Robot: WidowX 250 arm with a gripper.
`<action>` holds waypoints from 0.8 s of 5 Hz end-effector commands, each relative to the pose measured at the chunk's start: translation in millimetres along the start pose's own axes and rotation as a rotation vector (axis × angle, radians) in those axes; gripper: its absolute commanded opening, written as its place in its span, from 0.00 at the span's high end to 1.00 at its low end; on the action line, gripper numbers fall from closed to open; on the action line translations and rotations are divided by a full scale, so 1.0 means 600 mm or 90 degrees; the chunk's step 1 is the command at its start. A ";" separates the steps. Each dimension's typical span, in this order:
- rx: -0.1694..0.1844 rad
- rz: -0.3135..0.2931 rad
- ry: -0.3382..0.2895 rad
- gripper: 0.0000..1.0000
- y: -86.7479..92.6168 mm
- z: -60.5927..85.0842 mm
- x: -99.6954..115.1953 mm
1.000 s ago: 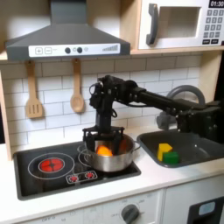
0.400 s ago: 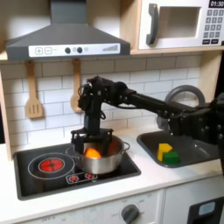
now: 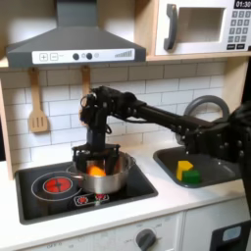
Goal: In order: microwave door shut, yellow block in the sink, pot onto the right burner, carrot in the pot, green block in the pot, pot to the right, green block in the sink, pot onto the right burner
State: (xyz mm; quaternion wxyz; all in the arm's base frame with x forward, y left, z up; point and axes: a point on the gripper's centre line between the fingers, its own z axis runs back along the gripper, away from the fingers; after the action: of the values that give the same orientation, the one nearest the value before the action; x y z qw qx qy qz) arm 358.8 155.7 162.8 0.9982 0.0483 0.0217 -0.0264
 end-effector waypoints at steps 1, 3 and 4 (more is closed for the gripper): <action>0.003 0.019 0.002 0.00 0.018 0.000 0.001; -0.007 0.037 -0.016 0.00 0.022 0.043 0.001; -0.016 0.038 -0.040 0.00 0.016 0.069 0.003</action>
State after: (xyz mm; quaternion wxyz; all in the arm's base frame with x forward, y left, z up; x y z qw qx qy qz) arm 363.8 163.4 196.9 0.9995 0.0312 -0.0035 0.0051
